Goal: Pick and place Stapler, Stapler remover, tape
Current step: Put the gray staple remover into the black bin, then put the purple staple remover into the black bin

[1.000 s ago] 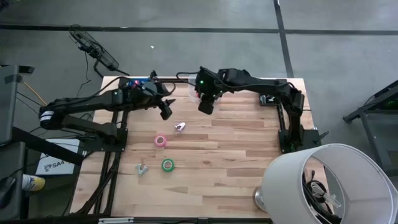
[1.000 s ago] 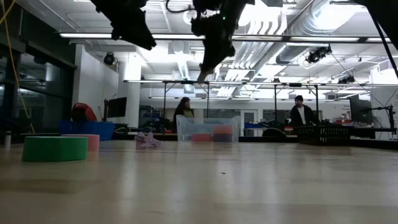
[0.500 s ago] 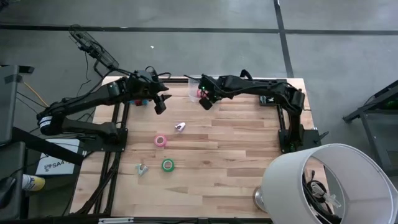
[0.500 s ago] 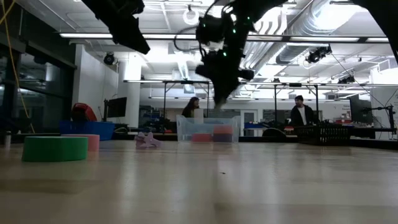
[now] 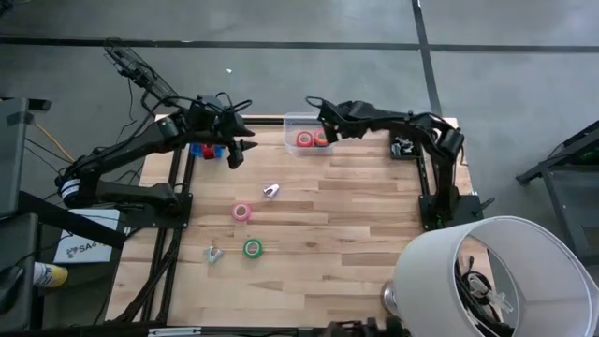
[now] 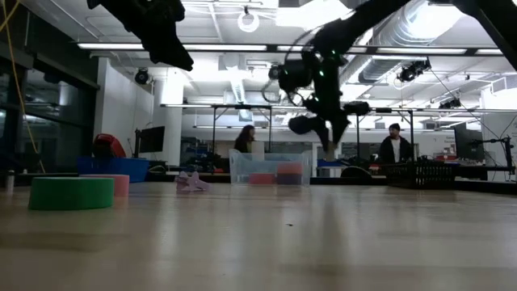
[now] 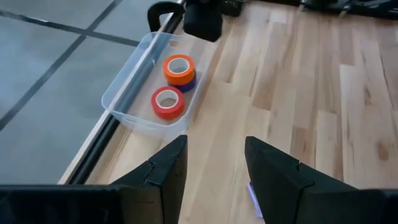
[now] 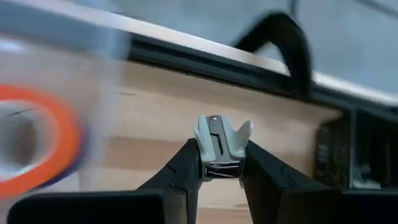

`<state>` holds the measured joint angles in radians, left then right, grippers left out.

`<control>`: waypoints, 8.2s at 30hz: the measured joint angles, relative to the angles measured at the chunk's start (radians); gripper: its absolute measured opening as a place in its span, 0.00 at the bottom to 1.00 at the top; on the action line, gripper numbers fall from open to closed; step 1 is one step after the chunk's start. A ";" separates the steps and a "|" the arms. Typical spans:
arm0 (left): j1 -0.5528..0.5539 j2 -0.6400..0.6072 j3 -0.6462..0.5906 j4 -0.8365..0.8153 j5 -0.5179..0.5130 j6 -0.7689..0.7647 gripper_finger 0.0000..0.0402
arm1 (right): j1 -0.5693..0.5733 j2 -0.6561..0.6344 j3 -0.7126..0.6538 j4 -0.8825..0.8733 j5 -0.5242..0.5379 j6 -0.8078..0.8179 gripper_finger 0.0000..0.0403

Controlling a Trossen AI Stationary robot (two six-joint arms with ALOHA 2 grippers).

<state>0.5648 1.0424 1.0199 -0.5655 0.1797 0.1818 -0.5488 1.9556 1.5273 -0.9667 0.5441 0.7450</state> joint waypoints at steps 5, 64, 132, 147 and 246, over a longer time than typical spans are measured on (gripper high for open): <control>-0.001 0.000 0.000 -0.003 0.014 0.008 0.40 | -0.029 0.000 -0.113 -0.014 0.053 0.211 0.21; -0.002 0.001 0.000 -0.044 0.082 0.018 0.40 | -0.260 -0.064 -0.221 -0.225 0.200 0.831 0.21; -0.002 0.001 0.000 -0.066 0.011 0.003 0.40 | 0.238 -0.280 -0.314 0.457 0.141 -0.305 0.56; -0.002 0.127 0.000 -0.082 0.010 -0.206 0.40 | 0.282 -0.291 -0.315 0.555 -0.285 -0.543 0.56; -0.297 0.703 0.000 -0.012 -0.055 -0.607 0.21 | 0.281 -0.583 -0.315 0.276 -0.312 -0.720 0.56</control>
<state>0.2676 1.7456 1.0199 -0.5777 0.1243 -0.4247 -0.2676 1.3724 1.2125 -0.6910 0.2325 0.0254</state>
